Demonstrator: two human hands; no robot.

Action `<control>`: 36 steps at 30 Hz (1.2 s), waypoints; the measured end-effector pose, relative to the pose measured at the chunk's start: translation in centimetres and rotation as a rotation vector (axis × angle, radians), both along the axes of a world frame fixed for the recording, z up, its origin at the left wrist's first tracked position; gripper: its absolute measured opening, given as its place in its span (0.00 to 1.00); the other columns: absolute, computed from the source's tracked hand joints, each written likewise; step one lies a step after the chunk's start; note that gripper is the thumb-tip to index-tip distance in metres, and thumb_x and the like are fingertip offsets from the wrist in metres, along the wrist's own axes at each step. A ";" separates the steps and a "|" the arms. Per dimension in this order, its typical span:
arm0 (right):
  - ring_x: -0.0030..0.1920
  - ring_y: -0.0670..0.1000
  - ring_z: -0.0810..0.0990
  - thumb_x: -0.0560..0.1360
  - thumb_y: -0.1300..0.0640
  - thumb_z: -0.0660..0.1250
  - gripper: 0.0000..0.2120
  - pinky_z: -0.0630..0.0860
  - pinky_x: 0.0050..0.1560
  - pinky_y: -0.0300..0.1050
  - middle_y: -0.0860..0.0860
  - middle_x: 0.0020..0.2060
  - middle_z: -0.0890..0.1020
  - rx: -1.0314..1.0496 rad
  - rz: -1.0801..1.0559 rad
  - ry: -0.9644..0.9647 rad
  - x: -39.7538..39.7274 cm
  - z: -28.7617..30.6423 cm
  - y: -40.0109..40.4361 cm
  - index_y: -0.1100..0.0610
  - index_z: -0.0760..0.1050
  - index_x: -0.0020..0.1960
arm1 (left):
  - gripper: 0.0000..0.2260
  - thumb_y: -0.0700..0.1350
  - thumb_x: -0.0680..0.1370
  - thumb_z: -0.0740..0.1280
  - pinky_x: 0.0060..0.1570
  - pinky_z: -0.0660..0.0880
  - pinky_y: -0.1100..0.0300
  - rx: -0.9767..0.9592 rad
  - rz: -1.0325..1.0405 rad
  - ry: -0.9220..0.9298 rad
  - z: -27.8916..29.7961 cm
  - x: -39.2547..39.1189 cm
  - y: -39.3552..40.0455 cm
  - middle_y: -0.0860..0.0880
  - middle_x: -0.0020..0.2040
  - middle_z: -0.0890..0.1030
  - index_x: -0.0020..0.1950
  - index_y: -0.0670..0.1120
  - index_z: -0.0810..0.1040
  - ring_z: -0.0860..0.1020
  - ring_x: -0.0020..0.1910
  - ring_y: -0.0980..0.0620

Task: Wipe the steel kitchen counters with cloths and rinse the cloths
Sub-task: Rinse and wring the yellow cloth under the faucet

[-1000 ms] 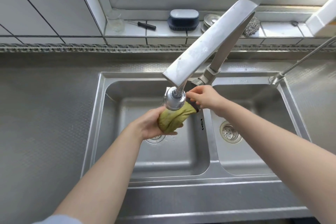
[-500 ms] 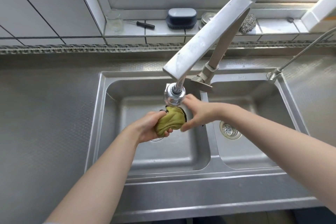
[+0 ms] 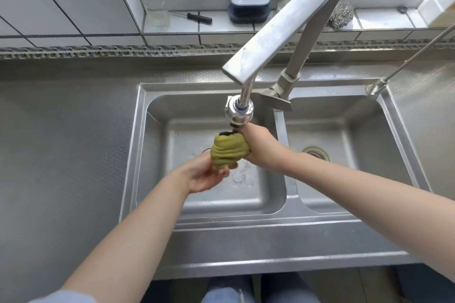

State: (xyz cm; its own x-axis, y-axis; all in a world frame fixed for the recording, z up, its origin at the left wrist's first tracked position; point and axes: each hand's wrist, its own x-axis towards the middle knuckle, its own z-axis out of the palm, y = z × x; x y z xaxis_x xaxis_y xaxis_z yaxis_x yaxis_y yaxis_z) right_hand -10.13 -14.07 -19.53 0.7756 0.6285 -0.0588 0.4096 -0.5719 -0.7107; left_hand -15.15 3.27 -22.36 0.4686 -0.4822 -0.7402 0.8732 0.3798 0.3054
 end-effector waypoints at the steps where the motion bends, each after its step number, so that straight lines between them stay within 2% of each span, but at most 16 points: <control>1: 0.44 0.50 0.76 0.72 0.57 0.64 0.09 0.70 0.42 0.42 0.48 0.45 0.74 -0.015 0.017 0.001 -0.4 -0.3 0.0 0.53 0.70 0.52 | 0.17 0.50 0.82 0.59 0.28 0.79 0.64 -0.080 -0.040 0.012 -0.1 -0.4 -0.5 0.42 0.47 0.80 0.52 0.40 0.83 0.79 0.30 0.52; 4: 0.43 0.52 0.73 0.74 0.51 0.60 0.12 0.69 0.37 0.43 0.50 0.53 0.71 -0.125 0.074 -0.251 -1.2 -1.0 -0.5 0.52 0.66 0.57 | 0.36 0.70 0.76 0.54 0.42 0.83 0.52 -0.300 -0.188 -0.032 -0.3 -1.0 -1.4 0.38 0.61 0.80 0.62 0.41 0.80 0.83 0.48 0.41; 6: 0.38 0.58 0.75 0.73 0.54 0.64 0.14 0.66 0.28 0.45 0.54 0.50 0.70 -0.236 0.174 -0.549 -1.1 -1.0 -0.8 0.55 0.66 0.55 | 0.41 0.74 0.67 0.62 0.37 0.83 0.53 -0.418 -0.217 -0.014 0.0 -0.9 -1.4 0.37 0.65 0.77 0.66 0.42 0.78 0.83 0.52 0.39; 8: 0.35 0.59 0.76 0.69 0.56 0.70 0.18 0.63 0.23 0.43 0.57 0.47 0.72 -0.311 0.272 -0.685 -0.7 -0.8 -0.7 0.57 0.67 0.55 | 0.36 0.69 0.62 0.73 0.28 0.80 0.61 -0.424 -0.245 -0.066 0.3 -0.6 -0.9 0.39 0.61 0.81 0.61 0.46 0.82 0.85 0.48 0.45; 10: 0.30 0.59 0.76 0.68 0.60 0.72 0.16 0.64 0.20 0.42 0.59 0.44 0.76 -0.307 0.322 -0.723 -0.1 -0.5 -0.5 0.57 0.71 0.52 | 0.27 0.58 0.65 0.78 0.25 0.76 0.68 -0.373 -0.303 -0.112 0.7 0.1 -0.3 0.42 0.58 0.83 0.60 0.47 0.82 0.83 0.40 0.53; 12: 0.24 0.59 0.76 0.65 0.63 0.76 0.12 0.66 0.17 0.42 0.59 0.38 0.77 -0.334 0.377 -0.750 0.5 -0.3 -0.5 0.60 0.76 0.46 | 0.21 0.46 0.72 0.75 0.22 0.72 0.72 -0.251 -0.382 -0.058 1.2 1.1 -0.2 0.44 0.52 0.83 0.63 0.41 0.77 0.76 0.31 0.59; 14: 0.21 0.58 0.76 0.66 0.63 0.75 0.09 0.64 0.17 0.40 0.58 0.33 0.76 -0.421 0.436 -0.757 1.1 -0.1 -0.3 0.61 0.77 0.42 | 0.08 0.41 0.76 0.68 0.18 0.65 0.73 -0.045 -0.498 -0.080 1.7 2.2 -0.6 0.48 0.39 0.79 0.54 0.42 0.76 0.68 0.27 0.61; 15: 0.23 0.59 0.77 0.68 0.63 0.72 0.07 0.61 0.20 0.40 0.58 0.33 0.77 -0.475 0.452 -0.711 1.2 -0.1 -0.1 0.62 0.76 0.43 | 0.03 0.40 0.76 0.67 0.17 0.60 0.71 0.077 -0.577 -0.129 2.1 2.6 -1.0 0.50 0.34 0.74 0.46 0.45 0.74 0.63 0.25 0.60; 18: 0.38 0.62 0.83 0.74 0.60 0.64 0.03 0.64 0.28 0.45 0.56 0.41 0.82 -0.674 0.403 -0.472 1.1 0.5 0.7 0.59 0.74 0.48 | 0.15 0.42 0.76 0.68 0.23 0.54 0.66 0.521 -0.817 -0.314 2.8 3.3 -2.4 0.51 0.27 0.64 0.34 0.50 0.65 0.58 0.22 0.55; 21: 0.42 0.60 0.82 0.74 0.60 0.64 0.04 0.67 0.34 0.45 0.54 0.44 0.83 -0.720 0.310 -0.268 0.6 0.8 1.5 0.55 0.76 0.47 | 0.11 0.42 0.73 0.67 0.22 0.62 0.66 1.050 -0.917 -0.626 2.9 3.2 -3.1 0.50 0.26 0.71 0.32 0.47 0.69 0.68 0.21 0.52; 24: 0.37 0.56 0.75 0.74 0.60 0.63 0.08 0.67 0.33 0.42 0.49 0.35 0.75 -0.704 0.176 0.041 0.4 0.6 1.9 0.55 0.69 0.37 | 0.07 0.45 0.72 0.64 0.31 0.68 0.60 1.402 -1.056 -0.927 2.8 2.8 -2.8 0.48 0.37 0.79 0.34 0.49 0.70 0.74 0.34 0.45; 26: 0.32 0.55 0.73 0.75 0.58 0.63 0.13 0.68 0.30 0.42 0.48 0.29 0.71 -0.649 0.116 0.208 0.0 0.5 2.1 0.53 0.65 0.33 | 0.02 0.44 0.71 0.63 0.33 0.66 0.59 1.508 -1.122 -1.070 2.7 2.7 -2.4 0.46 0.42 0.81 0.39 0.50 0.74 0.76 0.37 0.43; 29: 0.25 0.57 0.74 0.71 0.62 0.61 0.10 0.75 0.28 0.46 0.53 0.23 0.73 -0.486 -0.023 0.414 -1.0 0.3 1.9 0.55 0.66 0.32 | 0.08 0.45 0.73 0.63 0.36 0.66 0.57 1.599 -1.235 -1.328 1.9 2.5 -1.8 0.45 0.46 0.82 0.50 0.48 0.77 0.80 0.43 0.41; 32: 0.18 0.52 0.66 0.71 0.65 0.63 0.10 0.66 0.21 0.38 0.51 0.16 0.68 -0.295 -0.184 0.695 -2.7 0.1 1.6 0.58 0.67 0.33 | 0.09 0.46 0.75 0.62 0.35 0.64 0.57 1.611 -1.270 -1.539 1.2 2.1 -1.3 0.45 0.47 0.83 0.53 0.45 0.76 0.81 0.44 0.40; 34: 0.21 0.51 0.65 0.72 0.65 0.66 0.11 0.61 0.22 0.36 0.52 0.21 0.67 -0.194 -0.242 0.859 -3.7 0.1 1.5 0.57 0.66 0.35 | 0.09 0.46 0.74 0.66 0.33 0.63 0.58 1.585 -1.249 -1.680 1.4 1.8 -1.1 0.45 0.43 0.84 0.51 0.44 0.78 0.81 0.40 0.41; 36: 0.22 0.50 0.64 0.73 0.64 0.67 0.11 0.58 0.23 0.37 0.52 0.25 0.67 -0.136 -0.270 0.986 -4.2 0.4 1.6 0.56 0.66 0.38 | 0.10 0.44 0.63 0.77 0.25 0.63 0.63 1.579 -1.115 -1.902 2.0 1.5 -0.8 0.46 0.28 0.81 0.38 0.43 0.79 0.78 0.24 0.43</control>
State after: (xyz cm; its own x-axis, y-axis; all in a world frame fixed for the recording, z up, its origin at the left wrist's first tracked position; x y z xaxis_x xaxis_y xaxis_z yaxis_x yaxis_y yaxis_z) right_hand -14.35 -12.50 -19.17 0.4586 0.3810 -0.8028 -0.4740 -0.6592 -0.5837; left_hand -13.63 2.42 -20.39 0.7252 -0.6880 -0.0260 -0.6885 -0.7249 -0.0219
